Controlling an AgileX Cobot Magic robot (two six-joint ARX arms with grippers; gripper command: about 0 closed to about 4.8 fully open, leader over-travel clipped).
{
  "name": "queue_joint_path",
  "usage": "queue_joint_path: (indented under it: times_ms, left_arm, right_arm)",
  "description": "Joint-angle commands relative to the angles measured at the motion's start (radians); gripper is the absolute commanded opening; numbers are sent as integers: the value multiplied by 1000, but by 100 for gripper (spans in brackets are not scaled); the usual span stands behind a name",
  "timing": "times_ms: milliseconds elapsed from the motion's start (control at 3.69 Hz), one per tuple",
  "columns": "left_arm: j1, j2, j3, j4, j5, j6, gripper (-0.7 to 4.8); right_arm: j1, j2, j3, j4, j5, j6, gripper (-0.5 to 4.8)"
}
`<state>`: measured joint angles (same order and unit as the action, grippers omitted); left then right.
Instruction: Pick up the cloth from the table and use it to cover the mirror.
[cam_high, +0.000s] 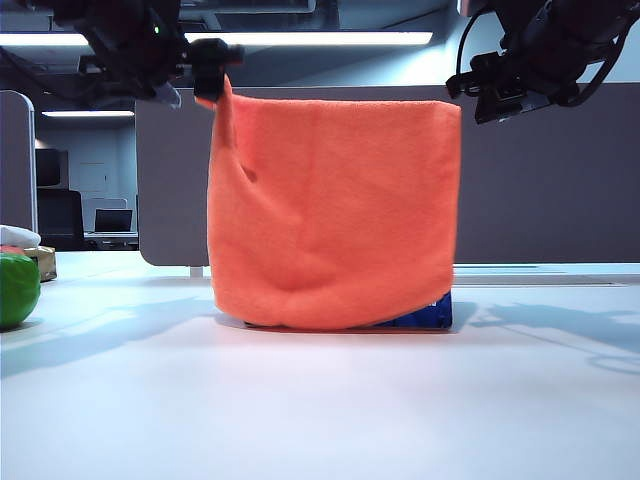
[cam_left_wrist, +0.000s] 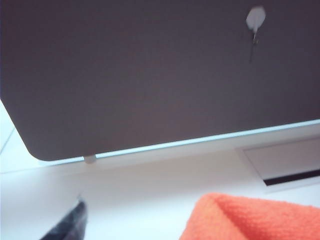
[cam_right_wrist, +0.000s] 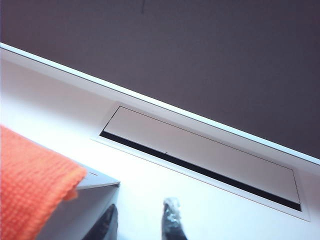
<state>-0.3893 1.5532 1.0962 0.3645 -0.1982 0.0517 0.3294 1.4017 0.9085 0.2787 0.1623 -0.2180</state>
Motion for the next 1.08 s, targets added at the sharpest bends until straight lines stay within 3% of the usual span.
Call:
queue_joint_path:
  times_ms: [271,542,813,1084]
  left_arm:
    - [-2,-32,3,-259,195,1,350]
    - [-1,-151,3,-330,138,27,350]
    - [-1,-151,3,-317,84,27,350]
    - [-1,-150,3,-296,79,31,350]
  right_arm:
    - [8,-85,4,4,-147,8,163]
    - [8,-84,4,-66,-192,8,171]
    - [8,-83,4,-66,-192,8,171]
    - [6,-58,4,-49,-272,8,171]
